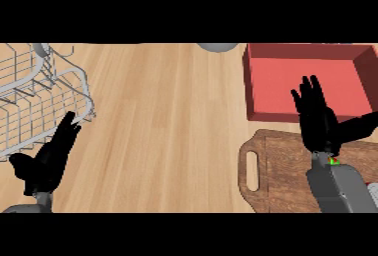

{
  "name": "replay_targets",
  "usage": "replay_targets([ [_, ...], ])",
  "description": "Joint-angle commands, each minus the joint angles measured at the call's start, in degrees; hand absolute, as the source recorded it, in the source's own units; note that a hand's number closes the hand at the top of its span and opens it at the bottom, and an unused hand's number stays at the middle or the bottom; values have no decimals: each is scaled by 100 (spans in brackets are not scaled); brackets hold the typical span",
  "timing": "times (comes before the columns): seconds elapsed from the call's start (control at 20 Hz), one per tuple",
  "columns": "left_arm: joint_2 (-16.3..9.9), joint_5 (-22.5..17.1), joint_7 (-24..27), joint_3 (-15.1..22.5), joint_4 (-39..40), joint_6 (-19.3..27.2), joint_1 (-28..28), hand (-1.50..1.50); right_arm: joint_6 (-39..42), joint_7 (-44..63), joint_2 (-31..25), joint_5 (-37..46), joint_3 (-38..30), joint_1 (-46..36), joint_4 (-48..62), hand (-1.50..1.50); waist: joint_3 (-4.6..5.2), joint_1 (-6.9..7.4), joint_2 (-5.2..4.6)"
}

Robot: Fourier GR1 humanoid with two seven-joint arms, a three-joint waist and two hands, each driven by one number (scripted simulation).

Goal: Pick the tomato from the cutting board and place it in the cardboard box

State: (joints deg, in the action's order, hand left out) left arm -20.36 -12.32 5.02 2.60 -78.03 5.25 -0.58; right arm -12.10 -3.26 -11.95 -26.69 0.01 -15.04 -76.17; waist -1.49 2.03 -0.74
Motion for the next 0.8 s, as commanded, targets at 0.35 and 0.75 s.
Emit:
replay_targets([
  [0.35,-692,701,226,498,-935,-456,-456,0,2897,-197,-3007,331,-307,-660,-812,-150,131,-664,159],
  [0.75,-725,672,169,626,-1341,-720,-767,0,4704,-3293,-4030,1345,-917,-33,-133,-150,102,-267,36],
])
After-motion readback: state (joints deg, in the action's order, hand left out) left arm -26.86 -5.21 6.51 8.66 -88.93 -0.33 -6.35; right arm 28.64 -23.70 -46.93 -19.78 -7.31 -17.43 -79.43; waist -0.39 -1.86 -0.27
